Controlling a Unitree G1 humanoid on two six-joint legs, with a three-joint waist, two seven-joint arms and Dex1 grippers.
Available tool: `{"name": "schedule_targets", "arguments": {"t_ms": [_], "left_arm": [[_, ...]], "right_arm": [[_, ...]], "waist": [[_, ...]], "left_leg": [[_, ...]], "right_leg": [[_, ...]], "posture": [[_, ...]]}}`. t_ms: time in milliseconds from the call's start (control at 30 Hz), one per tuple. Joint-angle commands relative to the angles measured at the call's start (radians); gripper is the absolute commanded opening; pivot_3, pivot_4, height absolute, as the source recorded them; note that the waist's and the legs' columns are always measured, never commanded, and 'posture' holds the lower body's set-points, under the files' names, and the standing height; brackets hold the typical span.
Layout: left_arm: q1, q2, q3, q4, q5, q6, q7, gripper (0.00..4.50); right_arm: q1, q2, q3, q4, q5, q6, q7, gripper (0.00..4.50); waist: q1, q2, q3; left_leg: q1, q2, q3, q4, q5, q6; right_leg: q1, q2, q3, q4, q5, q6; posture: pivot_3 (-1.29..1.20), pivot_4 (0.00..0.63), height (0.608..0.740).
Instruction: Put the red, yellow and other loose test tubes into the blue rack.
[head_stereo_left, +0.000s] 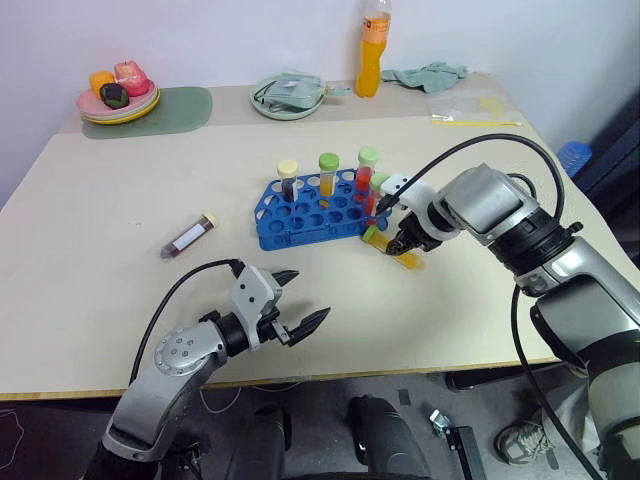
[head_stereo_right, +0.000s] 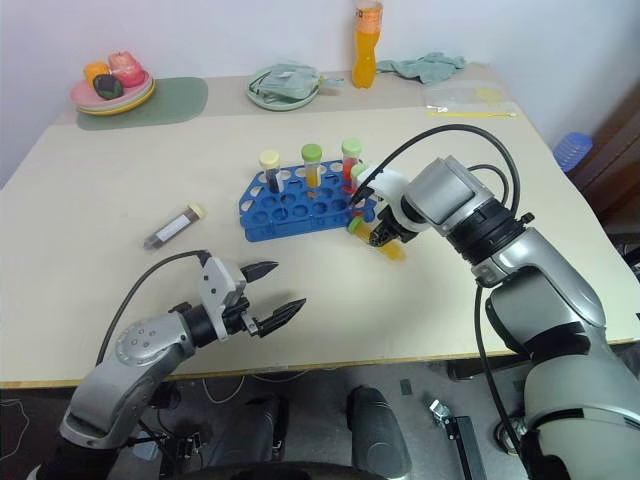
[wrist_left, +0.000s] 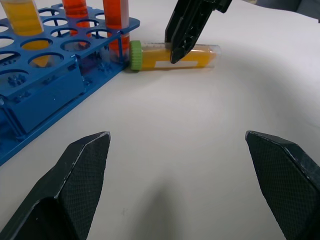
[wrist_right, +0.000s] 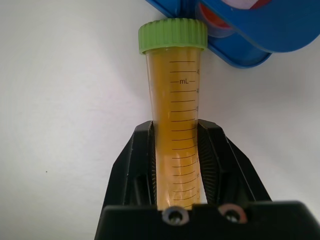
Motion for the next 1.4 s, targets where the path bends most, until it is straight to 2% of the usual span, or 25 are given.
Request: {"name": "schedule_targets", "arguments": {"t_ms": [33,100,200,333,500,700,800,1033,1400], "left_arm": [[-0.020,0.004,0.006,-0.040,-0.007,0.001,-0.002,4.50],[-0.021,0.007,0.008,-0.038,-0.007,0.002,-0.006,4.50],[-0.024,0.010,0.012,-0.035,-0.007,0.004,-0.007,4.50],[-0.017,0.015,0.015,-0.046,-0.012,0.011,-0.005,4.50],[-0.018,0.023,0.028,-0.059,-0.023,0.027,-0.007,4.50],[-0.035,0.024,0.060,-0.052,-0.022,0.024,0.006,4.50],[-0.051,0.002,0.149,-0.039,-0.059,0.021,0.038,4.50],[-0.039,0.027,0.170,-0.038,-0.047,0.018,0.020,4.50],[-0.029,0.028,0.153,-0.037,-0.030,0.010,0.023,4.50]], "right_arm": [[0.016,-0.054,-0.046,-0.138,0.048,0.040,0.054,0.68],[0.074,-0.109,-0.086,-0.277,0.094,-0.006,0.103,0.68],[0.228,-0.123,-0.269,-0.507,0.191,-0.146,0.121,0.68],[0.372,0.100,-0.524,-0.592,0.225,-0.385,-0.085,0.68],[0.454,0.418,-0.686,-0.548,0.197,-0.569,-0.411,0.68],[0.558,0.577,-0.591,-0.389,-0.019,-0.990,-0.598,0.68],[0.567,0.622,-0.591,-0.262,-0.069,-1.110,-0.659,0.68],[0.579,0.633,-0.594,-0.140,-0.093,-1.219,-0.667,0.68],[0.602,0.640,-0.598,-0.065,-0.096,-1.263,-0.665,0.68]], "waist": [[0.004,0.000,0.000],[0.005,0.000,0.000],[0.008,0.000,0.000],[-0.008,0.000,0.000],[0.000,-0.001,-0.001],[-0.001,-0.001,-0.001],[-0.005,-0.001,-0.001],[-0.004,-0.001,-0.001],[-0.004,-0.001,-0.001]], "left_leg": [[0.000,0.000,0.000,0.000,0.000,0.000],[0.000,0.000,0.000,0.000,0.000,0.000],[-0.001,0.000,0.000,0.000,0.000,0.000],[0.001,0.001,0.001,0.000,0.000,0.001],[0.001,0.001,-0.001,0.001,0.000,0.000],[0.001,0.000,0.000,0.000,0.000,0.000],[0.001,0.000,0.000,0.000,0.000,-0.001],[0.001,0.000,0.000,0.000,0.000,-0.001],[0.001,0.000,0.000,0.000,0.000,-0.001]], "right_leg": [[0.000,0.000,0.000,0.000,0.000,0.000],[0.000,0.000,0.000,0.000,0.000,0.000],[0.000,0.000,0.000,-0.001,0.000,0.000],[0.000,0.001,0.000,0.001,0.000,0.000],[0.001,0.001,0.000,0.003,0.000,0.000],[0.001,0.000,0.000,0.002,0.000,0.000],[0.000,0.001,0.000,0.002,0.000,0.000],[0.000,0.001,0.001,0.002,0.000,0.000],[0.000,0.001,0.001,0.002,0.000,0.000]], "posture": [[0.00,0.150,0.740],[0.00,0.150,0.740],[0.00,0.150,0.740],[0.00,0.150,0.740],[0.00,0.150,0.740],[0.00,0.150,0.740],[0.00,0.150,0.740],[0.00,0.150,0.740],[0.00,0.150,0.740]]}}
